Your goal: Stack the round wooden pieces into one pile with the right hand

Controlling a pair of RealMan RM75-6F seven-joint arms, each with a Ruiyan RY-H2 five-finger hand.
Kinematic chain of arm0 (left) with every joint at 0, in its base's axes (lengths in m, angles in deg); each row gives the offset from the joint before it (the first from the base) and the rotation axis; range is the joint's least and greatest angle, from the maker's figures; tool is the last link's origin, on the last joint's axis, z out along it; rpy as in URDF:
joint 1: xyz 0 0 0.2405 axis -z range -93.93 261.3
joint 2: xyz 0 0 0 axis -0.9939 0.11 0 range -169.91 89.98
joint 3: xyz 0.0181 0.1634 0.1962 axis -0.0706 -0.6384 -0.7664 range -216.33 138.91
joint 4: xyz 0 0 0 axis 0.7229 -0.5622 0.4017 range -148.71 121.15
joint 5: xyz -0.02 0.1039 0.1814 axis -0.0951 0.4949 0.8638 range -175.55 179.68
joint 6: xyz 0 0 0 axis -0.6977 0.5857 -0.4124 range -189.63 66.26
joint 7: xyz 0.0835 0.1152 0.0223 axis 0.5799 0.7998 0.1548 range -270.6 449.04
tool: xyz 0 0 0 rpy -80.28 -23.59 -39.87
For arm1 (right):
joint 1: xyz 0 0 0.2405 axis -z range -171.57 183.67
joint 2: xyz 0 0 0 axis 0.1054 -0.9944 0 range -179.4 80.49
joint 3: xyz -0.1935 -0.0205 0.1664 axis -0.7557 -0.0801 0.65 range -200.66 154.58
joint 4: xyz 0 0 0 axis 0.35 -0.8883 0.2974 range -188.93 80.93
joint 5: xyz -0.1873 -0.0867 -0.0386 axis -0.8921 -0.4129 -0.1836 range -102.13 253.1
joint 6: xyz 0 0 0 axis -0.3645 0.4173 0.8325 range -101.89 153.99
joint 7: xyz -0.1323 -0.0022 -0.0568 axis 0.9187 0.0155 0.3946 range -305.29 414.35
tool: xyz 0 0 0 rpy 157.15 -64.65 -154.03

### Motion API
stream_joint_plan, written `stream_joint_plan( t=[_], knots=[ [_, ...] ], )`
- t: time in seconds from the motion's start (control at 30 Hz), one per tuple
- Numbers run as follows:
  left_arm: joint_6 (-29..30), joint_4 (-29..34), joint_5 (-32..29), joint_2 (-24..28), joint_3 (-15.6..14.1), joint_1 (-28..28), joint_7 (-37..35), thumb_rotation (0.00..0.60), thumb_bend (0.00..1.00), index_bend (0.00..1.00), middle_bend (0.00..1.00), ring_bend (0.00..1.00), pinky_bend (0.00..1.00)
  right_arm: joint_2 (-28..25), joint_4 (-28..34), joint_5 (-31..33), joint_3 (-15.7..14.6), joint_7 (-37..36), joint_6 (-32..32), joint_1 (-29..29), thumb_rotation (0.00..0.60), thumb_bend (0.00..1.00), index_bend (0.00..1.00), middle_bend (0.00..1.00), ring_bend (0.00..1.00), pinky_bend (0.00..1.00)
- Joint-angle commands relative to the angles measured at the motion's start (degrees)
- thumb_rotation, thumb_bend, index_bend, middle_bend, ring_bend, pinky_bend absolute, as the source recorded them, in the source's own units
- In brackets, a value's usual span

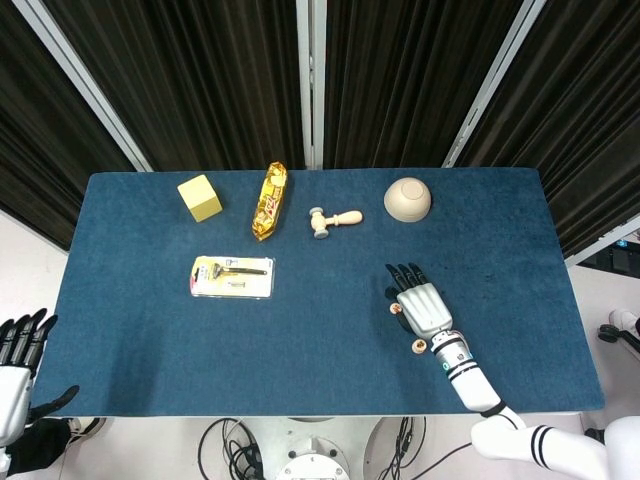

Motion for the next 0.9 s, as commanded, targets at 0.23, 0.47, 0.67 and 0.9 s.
stream_joint_plan(
  t=[0.23, 0.47, 0.67, 0.9],
  knots=[
    [-0.09, -0.04, 0.05, -0.01, -0.02, 0.04, 0.00, 0.600, 0.10, 0.03, 0.00, 0.00, 0.00, -0.76, 1.02, -0.35, -0.27, -0.43, 1.54, 0.39, 0.600, 0.33, 0.35, 0.02, 0.00, 0.00],
    [0.10, -0.03, 0.06, -0.07, 0.03, -0.03, -0.01, 0.600, 0.10, 0.03, 0.00, 0.00, 0.00, -0.60, 0.75, 0.29, -0.62, 0.23, 0.95, 0.08, 0.600, 0.33, 0.35, 0.02, 0.00, 0.00],
    [-0.07, -0.11, -0.06, -0.07, 0.03, 0.02, -0.07, 0.600, 0.10, 0.03, 0.00, 0.00, 0.00, 0.04, 0.14, 0.76, -0.54, 0.28, 0.79, -0.20, 0.600, 0.33, 0.35, 0.02, 0.00, 0.00],
    [-0.06, -0.17, -0.11, -0.04, 0.04, 0.02, -0.25, 0.600, 0.09, 0.03, 0.00, 0.00, 0.00, 0.64, -0.64, 0.92, -0.58, 0.30, 0.93, -0.41, 0.600, 0.33, 0.41, 0.03, 0.00, 0.00]
  ],
)
